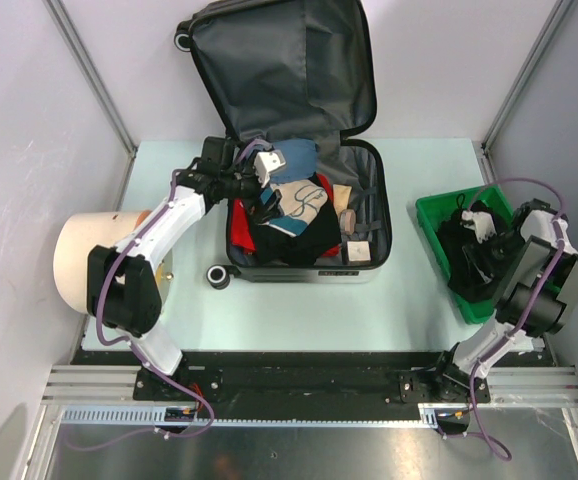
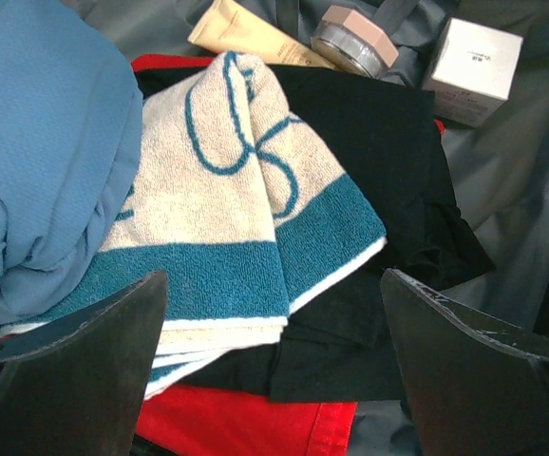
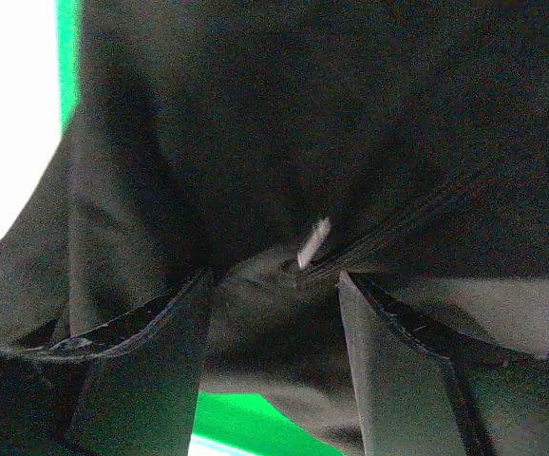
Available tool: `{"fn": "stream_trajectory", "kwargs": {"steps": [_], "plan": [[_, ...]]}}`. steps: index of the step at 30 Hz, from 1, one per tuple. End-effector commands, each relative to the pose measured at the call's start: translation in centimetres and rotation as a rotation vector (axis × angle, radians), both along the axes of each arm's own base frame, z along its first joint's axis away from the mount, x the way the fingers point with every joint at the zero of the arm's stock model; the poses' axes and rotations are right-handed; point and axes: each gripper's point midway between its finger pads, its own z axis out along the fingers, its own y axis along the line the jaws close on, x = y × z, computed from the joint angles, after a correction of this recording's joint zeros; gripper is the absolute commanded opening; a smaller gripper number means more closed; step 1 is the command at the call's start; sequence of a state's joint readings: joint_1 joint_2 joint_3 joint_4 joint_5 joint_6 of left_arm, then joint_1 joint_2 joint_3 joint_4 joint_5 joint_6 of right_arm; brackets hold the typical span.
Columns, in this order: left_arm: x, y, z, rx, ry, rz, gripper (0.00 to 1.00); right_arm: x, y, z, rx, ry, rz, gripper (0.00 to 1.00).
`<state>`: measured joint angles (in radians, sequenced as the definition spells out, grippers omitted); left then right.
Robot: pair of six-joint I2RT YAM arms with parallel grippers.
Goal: Open, take out, and arrange the luggage
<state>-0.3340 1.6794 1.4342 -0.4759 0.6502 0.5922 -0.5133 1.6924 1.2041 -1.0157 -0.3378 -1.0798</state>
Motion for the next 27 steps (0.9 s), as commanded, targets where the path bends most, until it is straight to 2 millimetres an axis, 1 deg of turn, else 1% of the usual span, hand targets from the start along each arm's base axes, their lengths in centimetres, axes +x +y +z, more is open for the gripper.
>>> {"fn": "stream_trajectory", "kwargs": {"steps": [1,3,4,5,7,8,9,10,11,12,14,15,16,19,20,21,22,23,24,25,26,27], "plan": [[-0.4,0.1,1.5,-0.010,-0.039,0.017,0.98,-2.0,-2.0,-2.5,-0.062,0.108,0.059,0.59],[-0.1,0.3,1.3,-0.010,-0.026,0.037,0.99,-1.4,-0.4,-3.0,-0.006,0.096,0.060,0.59],[0.4,0.5,0.9,-0.011,-0.001,0.067,0.99,-1.0,1.2,-3.4,0.024,0.112,0.045,0.60],[0.8,0.5,1.5,-0.019,-0.004,0.081,0.99,-0.3,2.7,-3.5,0.069,0.098,0.044,0.60],[1.7,0.9,1.8,-0.022,0.006,0.133,1.00,1.4,4.8,-3.6,0.099,0.066,0.037,0.61],[2.5,0.8,2.4,-0.028,-0.003,0.154,1.00,2.2,6.9,-3.5,0.129,0.060,0.036,0.62],[2.9,1.0,2.7,-0.029,-0.004,0.175,1.00,3.7,7.7,-3.5,0.125,0.016,0.041,0.62],[3.4,1.3,2.9,-0.031,0.004,0.212,1.00,4.6,8.5,-3.5,0.127,-0.005,0.037,0.63],[4.2,1.2,3.3,-0.033,0.000,0.232,1.00,5.4,10.1,-3.4,0.141,-0.011,0.024,0.63],[4.5,1.4,3.5,-0.033,-0.002,0.249,1.00,7.1,10.6,-3.3,0.131,-0.067,0.019,0.64],[5.6,2.0,3.8,-0.026,-0.005,0.306,1.00,8.5,11.7,-3.4,0.118,-0.091,-0.022,0.65],[5.9,2.1,3.8,-0.023,-0.001,0.322,1.00,9.6,11.7,-3.2,0.111,-0.129,-0.030,0.66],[6.2,2.4,3.9,-0.021,-0.007,0.341,1.00,9.9,11.9,-3.1,0.112,-0.139,-0.035,0.66],[7.1,3.4,3.7,0.005,-0.016,0.409,1.00,10.4,11.1,-2.2,0.080,-0.172,-0.059,0.67],[7.5,3.7,3.9,0.008,-0.024,0.434,1.00,10.3,10.9,-1.6,0.077,-0.182,-0.057,0.68],[8.0,4.4,3.7,0.020,-0.023,0.465,1.00,10.2,10.2,-0.1,0.079,-0.215,-0.064,0.71],[8.3,4.6,3.6,0.018,-0.018,0.478,1.00,10.3,10.0,0.9,0.084,-0.242,-0.068,0.73],[8.7,4.6,4.0,0.013,-0.029,0.486,1.00,10.4,9.9,2.0,0.111,-0.269,-0.069,0.74],[9.2,4.7,4.2,0.021,-0.043,0.486,1.00,10.3,9.4,4.2,0.116,-0.318,-0.075,0.76],[9.8,4.6,3.5,0.045,-0.058,0.460,1.00,10.3,9.2,5.3,0.123,-0.344,-0.071,0.78],[10.4,4.4,4.5,0.044,-0.092,0.444,1.00,10.0,9.4,6.6,0.152,-0.369,-0.066,0.81],[10.8,3.9,4.6,0.042,-0.107,0.407,1.00,10.0,9.3,7.7,0.161,-0.398,-0.060,0.89]]}}
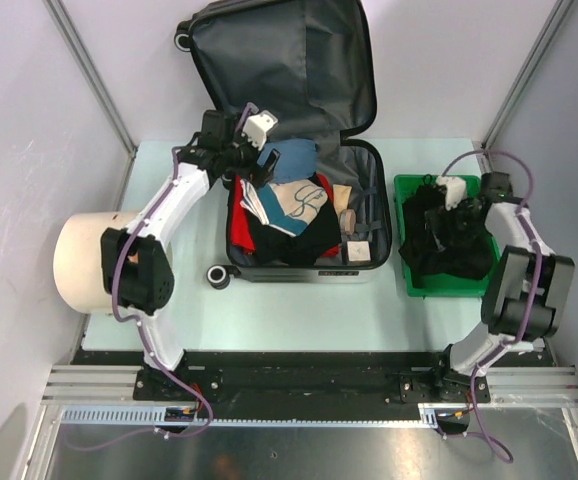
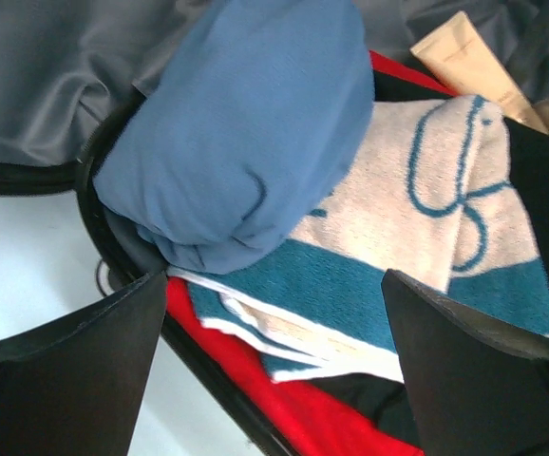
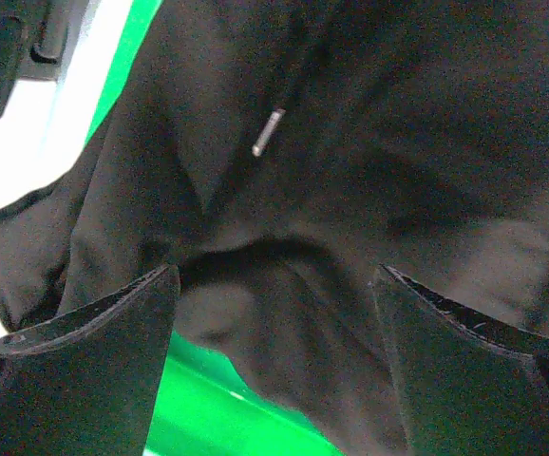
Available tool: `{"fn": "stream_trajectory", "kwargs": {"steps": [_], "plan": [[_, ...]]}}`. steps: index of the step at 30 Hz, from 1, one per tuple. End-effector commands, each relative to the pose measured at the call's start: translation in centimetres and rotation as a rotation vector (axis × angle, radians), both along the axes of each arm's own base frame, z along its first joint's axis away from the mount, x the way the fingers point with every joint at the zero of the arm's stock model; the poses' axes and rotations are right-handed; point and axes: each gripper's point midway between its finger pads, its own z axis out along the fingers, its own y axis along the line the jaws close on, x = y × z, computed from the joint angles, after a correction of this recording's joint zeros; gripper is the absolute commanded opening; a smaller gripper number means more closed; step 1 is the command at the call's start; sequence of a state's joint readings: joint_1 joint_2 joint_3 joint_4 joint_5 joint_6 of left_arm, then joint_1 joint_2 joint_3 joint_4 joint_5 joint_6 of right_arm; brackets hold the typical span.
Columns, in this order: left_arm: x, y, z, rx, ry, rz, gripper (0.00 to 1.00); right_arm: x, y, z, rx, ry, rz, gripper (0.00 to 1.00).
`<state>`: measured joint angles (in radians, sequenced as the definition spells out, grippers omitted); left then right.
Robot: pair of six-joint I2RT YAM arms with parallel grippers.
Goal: Open, take out, and arrange the luggage
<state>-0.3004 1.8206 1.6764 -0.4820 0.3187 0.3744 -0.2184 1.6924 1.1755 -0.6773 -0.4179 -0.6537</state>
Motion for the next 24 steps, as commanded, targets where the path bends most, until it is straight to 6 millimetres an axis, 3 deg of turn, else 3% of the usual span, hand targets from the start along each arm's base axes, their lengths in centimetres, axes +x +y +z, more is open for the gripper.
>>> {"fn": "stream_trajectory", "kwargs": {"steps": [1,3,7,12,15,16,18,19,21,22,24], "plan": [[3.7,-0.5,2.7,0.039,-0.134,-0.053,1.00,1.0,-0.5,9.3,0.062,-0.267,0.007,0.91],[4.7,-1.3,2.3,0.073,-0.176,-0.137,0.99,1.1,-1.0,11.2,0.058,-0.332,-0.004,0.96],[6.8,-2.5,0.3,0.124,-0.208,-0.219,0.98,1.2,-1.4,15.6,0.047,-0.482,-0.004,0.98],[8.1,-3.8,-3.3,0.179,-0.193,-0.267,0.95,1.3,0.0,19.4,0.068,-0.599,0.020,0.99],[8.9,-4.4,-4.2,0.188,-0.189,-0.263,0.81,1.5,1.3,20.8,0.063,-0.652,0.058,0.99],[9.2,-4.5,-4.1,0.180,-0.191,-0.256,0.67,1.5,1.6,21.0,0.062,-0.657,0.069,0.99],[9.7,-4.7,-2.9,0.148,-0.199,-0.233,0.52,1.9,2.9,21.6,0.069,-0.685,0.103,1.00],[9.7,-5.0,-2.3,0.133,-0.204,-0.231,0.36,2.1,3.4,21.7,0.078,-0.692,0.117,1.00],[9.2,-5.7,-0.1,0.082,-0.221,-0.234,0.19,2.6,5.2,22.3,0.095,-0.726,0.170,1.00],[8.7,-5.9,2.0,0.056,-0.247,-0.236,0.05,2.7,5.8,22.6,0.095,-0.746,0.198,1.00],[7.3,-6.9,4.8,-0.002,-0.261,-0.246,0.00,3.4,7.2,23.6,0.090,-0.810,0.251,1.00]]}}
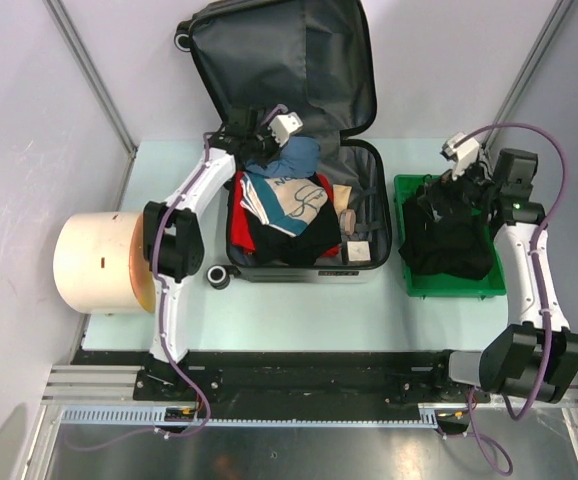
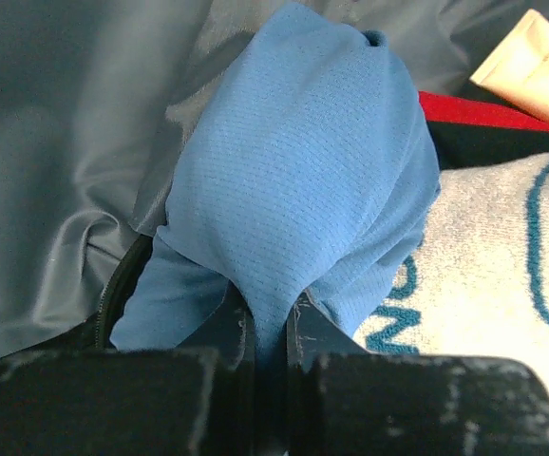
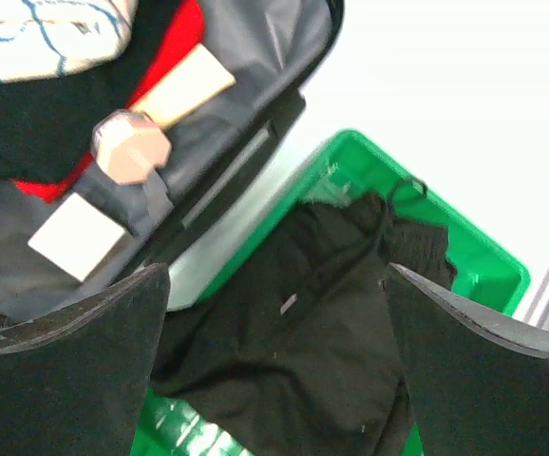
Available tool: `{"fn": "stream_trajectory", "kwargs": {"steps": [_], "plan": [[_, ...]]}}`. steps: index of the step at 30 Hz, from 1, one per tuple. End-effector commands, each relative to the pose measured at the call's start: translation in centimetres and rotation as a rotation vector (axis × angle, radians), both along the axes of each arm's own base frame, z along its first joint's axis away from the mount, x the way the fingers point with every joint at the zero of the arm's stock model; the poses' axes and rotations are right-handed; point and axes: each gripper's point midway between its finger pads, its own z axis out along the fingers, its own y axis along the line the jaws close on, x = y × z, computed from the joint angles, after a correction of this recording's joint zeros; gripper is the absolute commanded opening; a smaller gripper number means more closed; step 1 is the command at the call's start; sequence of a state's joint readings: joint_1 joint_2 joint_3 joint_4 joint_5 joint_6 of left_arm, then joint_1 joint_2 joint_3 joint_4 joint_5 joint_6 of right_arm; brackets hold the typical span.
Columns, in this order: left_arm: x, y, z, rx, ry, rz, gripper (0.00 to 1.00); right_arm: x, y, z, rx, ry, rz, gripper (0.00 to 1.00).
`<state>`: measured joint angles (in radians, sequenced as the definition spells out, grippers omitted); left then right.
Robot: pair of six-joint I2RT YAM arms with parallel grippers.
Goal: Open, take out, and arrange the luggage
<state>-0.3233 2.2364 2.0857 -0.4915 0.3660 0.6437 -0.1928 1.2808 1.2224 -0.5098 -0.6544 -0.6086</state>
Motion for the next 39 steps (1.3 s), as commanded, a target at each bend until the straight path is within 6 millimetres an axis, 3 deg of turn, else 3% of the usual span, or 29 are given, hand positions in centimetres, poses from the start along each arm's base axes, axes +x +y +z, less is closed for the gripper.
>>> {"fn": "stream_trajectory", "kwargs": {"steps": [1,2,4,5,6,7,9,10,11,14,18,24,28,33,34,35,37,38,39], "plan": [[-2.7,-2.8,12.4,-0.186,-0.148,-0.060,0.00,1.3,3.9,4.6,-0.017,-0.218,0.132,1.00],[-3.5,-3.0,13.4,-0.208,-0.147,-0.067,0.00,2.0,4.6,6.0,-0.032,-0.306,0.154,1.00],[-5.9,-3.7,16.0,-0.264,-0.142,-0.080,0.00,2.1,7.0,6.8,-0.066,-0.403,0.213,1.00],[-6.7,-3.9,16.4,-0.273,-0.136,-0.083,0.00,2.5,8.4,8.4,-0.086,-0.496,0.240,1.00],[-7.8,-4.5,16.9,-0.293,-0.121,-0.086,0.00,2.6,9.3,9.0,-0.110,-0.548,0.261,1.00],[-8.6,-4.7,16.4,-0.298,-0.094,-0.080,0.00,2.3,11.7,9.5,-0.125,-0.592,0.310,1.00],[-10.5,-5.3,17.8,-0.337,-0.074,-0.072,0.00,2.1,14.0,10.7,-0.189,-0.709,0.373,1.00],[-11.4,-5.7,17.2,-0.350,-0.039,-0.082,0.00,2.1,14.9,10.8,-0.212,-0.738,0.389,1.00],[-12.5,-6.0,18.2,-0.371,-0.037,-0.095,0.00,1.6,17.1,11.1,-0.244,-0.798,0.448,1.00],[-14.8,-7.3,17.8,-0.402,0.025,-0.119,0.00,0.6,20.4,10.8,-0.260,-0.853,0.544,1.00],[-17.1,-8.0,19.2,-0.451,0.058,-0.147,0.00,-0.8,23.1,9.4,-0.315,-0.882,0.669,1.00],[-19.1,-9.1,19.4,-0.470,0.091,-0.194,0.00,-1.6,24.9,7.5,-0.402,-0.898,0.746,1.00],[-20.1,-9.8,19.2,-0.468,0.105,-0.226,0.00,-0.8,25.5,5.3,-0.503,-0.884,0.766,1.00],[-21.2,-10.4,19.4,-0.485,0.130,-0.261,0.00,1.3,24.6,3.8,-0.597,-0.842,0.689,0.98],[-21.5,-10.5,19.4,-0.492,0.143,-0.274,0.00,1.4,24.5,3.6,-0.615,-0.841,0.688,0.95],[-21.6,-10.6,19.4,-0.494,0.147,-0.281,0.00,1.6,24.4,3.4,-0.633,-0.842,0.689,0.79],[-22.0,-10.7,19.6,-0.502,0.155,-0.299,0.00,2.1,23.8,3.6,-0.644,-0.835,0.655,0.60],[-22.1,-10.7,19.7,-0.503,0.156,-0.300,0.00,2.4,23.2,3.9,-0.648,-0.834,0.632,0.33],[-22.1,-10.7,19.7,-0.504,0.157,-0.303,0.00,2.5,22.8,4.0,-0.646,-0.834,0.629,0.18]]}}
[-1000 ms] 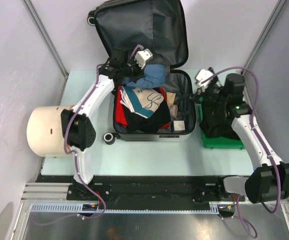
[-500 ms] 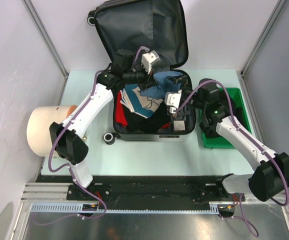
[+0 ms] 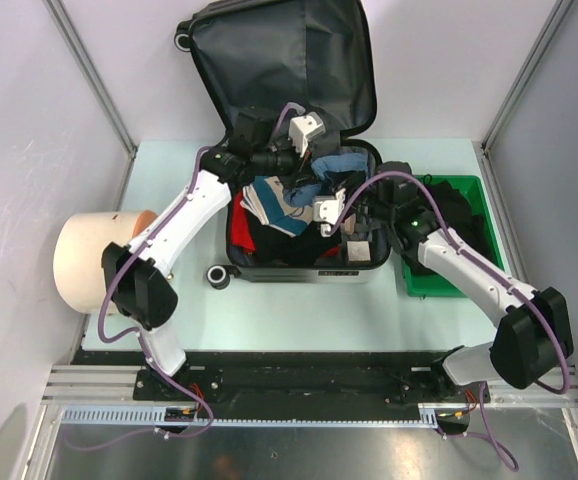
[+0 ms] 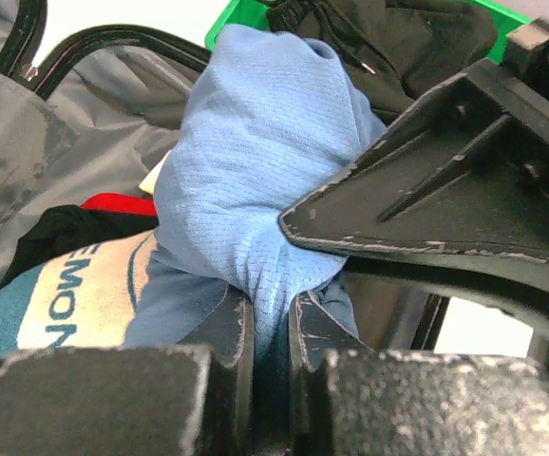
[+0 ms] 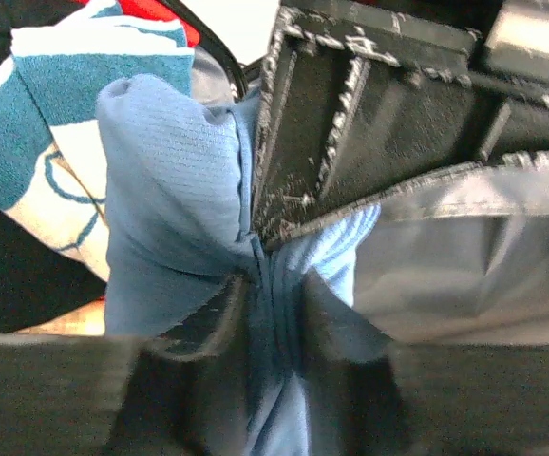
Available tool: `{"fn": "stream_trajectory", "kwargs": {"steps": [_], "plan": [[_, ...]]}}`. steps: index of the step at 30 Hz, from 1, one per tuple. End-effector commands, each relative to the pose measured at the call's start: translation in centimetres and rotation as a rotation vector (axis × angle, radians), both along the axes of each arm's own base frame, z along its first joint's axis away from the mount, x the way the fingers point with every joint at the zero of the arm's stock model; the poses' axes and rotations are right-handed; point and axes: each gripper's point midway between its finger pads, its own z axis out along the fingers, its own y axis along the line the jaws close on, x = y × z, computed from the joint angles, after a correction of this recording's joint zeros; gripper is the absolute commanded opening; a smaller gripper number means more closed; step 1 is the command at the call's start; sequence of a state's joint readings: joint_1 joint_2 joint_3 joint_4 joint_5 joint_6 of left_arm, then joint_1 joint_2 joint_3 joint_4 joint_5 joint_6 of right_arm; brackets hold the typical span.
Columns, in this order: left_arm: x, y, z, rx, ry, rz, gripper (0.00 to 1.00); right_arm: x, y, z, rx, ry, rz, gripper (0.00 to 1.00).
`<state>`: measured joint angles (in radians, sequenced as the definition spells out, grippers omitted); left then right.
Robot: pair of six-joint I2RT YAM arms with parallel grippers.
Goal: Open, take out, and arrange the luggage
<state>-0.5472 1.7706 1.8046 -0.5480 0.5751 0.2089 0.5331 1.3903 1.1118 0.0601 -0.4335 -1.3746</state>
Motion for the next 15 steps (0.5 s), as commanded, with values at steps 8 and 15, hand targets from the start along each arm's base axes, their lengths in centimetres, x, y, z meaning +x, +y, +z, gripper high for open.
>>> {"fn": "stream_trajectory", "kwargs": {"steps": [8,15], "plan": [[-0.7,1.7,7.2,-0.128,-0.133,0.017,0.85,2.9,-12.3,2.8,0.033,-0.010,-0.198,0.00],[1.0,3.4,6.0,-0.111,-0.113,0.076,0.86,5.5,-25.1,0.7,-0.020,-0.005,-0.370,0.00]]}}
